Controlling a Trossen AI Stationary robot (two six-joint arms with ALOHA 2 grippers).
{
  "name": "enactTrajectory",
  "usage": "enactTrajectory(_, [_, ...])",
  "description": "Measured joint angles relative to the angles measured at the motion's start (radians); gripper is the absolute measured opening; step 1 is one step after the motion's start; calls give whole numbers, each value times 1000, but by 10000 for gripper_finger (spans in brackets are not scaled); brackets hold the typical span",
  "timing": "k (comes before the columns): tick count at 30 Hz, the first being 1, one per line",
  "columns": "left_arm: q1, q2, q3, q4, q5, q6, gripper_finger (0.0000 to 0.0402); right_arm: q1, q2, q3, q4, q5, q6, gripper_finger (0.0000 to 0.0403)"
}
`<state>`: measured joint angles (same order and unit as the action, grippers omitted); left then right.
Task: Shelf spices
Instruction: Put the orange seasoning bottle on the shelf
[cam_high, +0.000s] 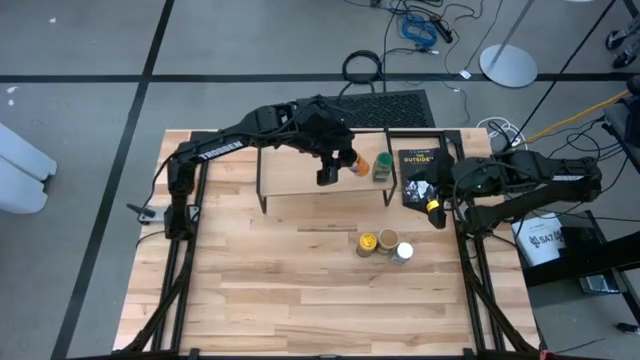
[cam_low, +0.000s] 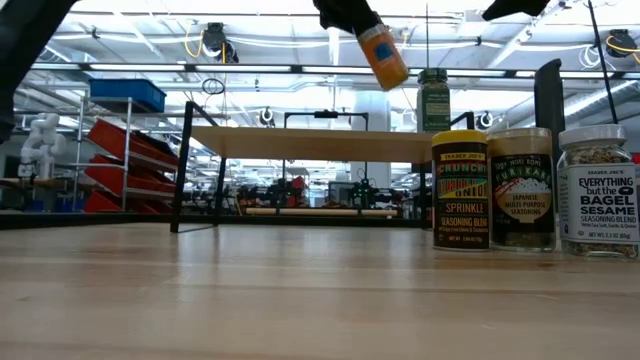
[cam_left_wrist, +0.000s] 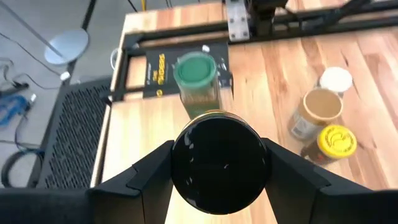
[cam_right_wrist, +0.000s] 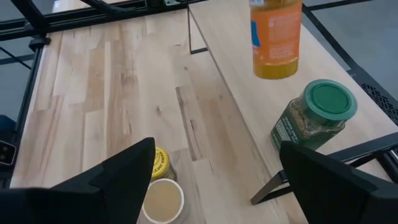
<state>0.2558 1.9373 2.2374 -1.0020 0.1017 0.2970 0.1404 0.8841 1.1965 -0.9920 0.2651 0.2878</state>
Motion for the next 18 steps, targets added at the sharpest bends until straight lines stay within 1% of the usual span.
enactTrajectory(9, [26, 57, 2, -12, 26, 2, 216, 0, 0, 0, 1, 0, -1, 334])
enactTrajectory(18, [41, 75, 1, 5, 41, 7, 216, 0, 1, 0, 3, 0, -15, 334])
